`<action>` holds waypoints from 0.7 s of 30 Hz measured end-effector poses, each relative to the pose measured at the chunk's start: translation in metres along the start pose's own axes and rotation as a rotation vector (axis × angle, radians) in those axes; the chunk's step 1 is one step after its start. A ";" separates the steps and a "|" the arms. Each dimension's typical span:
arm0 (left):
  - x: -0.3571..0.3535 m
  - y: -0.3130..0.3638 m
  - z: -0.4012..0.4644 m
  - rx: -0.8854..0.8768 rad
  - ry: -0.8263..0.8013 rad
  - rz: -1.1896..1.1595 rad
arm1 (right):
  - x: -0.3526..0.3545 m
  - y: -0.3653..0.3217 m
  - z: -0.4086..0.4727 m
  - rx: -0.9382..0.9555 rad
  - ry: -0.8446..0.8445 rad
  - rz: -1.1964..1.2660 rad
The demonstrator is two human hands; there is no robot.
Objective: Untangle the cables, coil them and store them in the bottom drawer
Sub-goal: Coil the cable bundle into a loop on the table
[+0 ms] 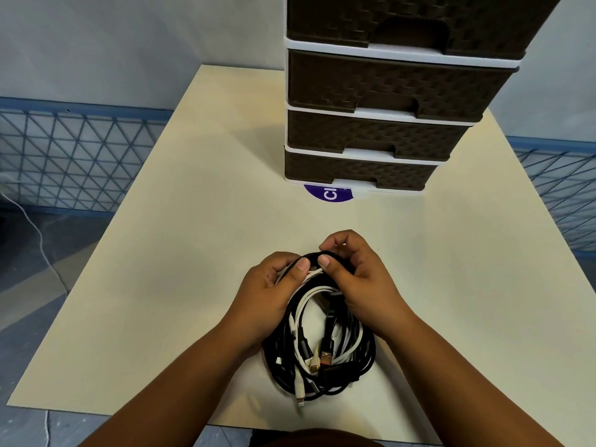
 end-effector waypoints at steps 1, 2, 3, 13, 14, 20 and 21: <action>0.001 -0.001 0.000 0.002 0.010 -0.007 | 0.000 0.000 0.000 0.004 0.000 -0.007; 0.001 -0.003 0.000 0.012 0.015 -0.023 | 0.000 0.000 0.000 0.006 -0.004 -0.016; 0.001 -0.006 0.000 0.026 0.017 -0.048 | -0.001 0.000 0.001 0.008 -0.008 -0.024; -0.001 -0.020 -0.002 0.124 0.031 -0.210 | -0.004 -0.001 0.002 0.043 -0.017 -0.061; -0.002 -0.021 -0.002 0.136 0.029 -0.226 | -0.004 -0.002 0.001 0.048 -0.016 -0.064; -0.010 -0.022 -0.003 0.234 -0.047 -0.351 | -0.006 -0.001 0.000 0.018 -0.077 -0.043; -0.011 -0.023 -0.004 0.251 -0.057 -0.371 | -0.007 -0.001 0.001 0.010 -0.077 -0.050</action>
Point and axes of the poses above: each hand's wrist, its own z-axis towards the middle knuckle, its own x-axis out of the back of the hand, y = z × x, the point moved 9 cm from there along z, towards the middle knuckle, and after that the axes turned 8 degrees about -x, right-handed, at the moved point
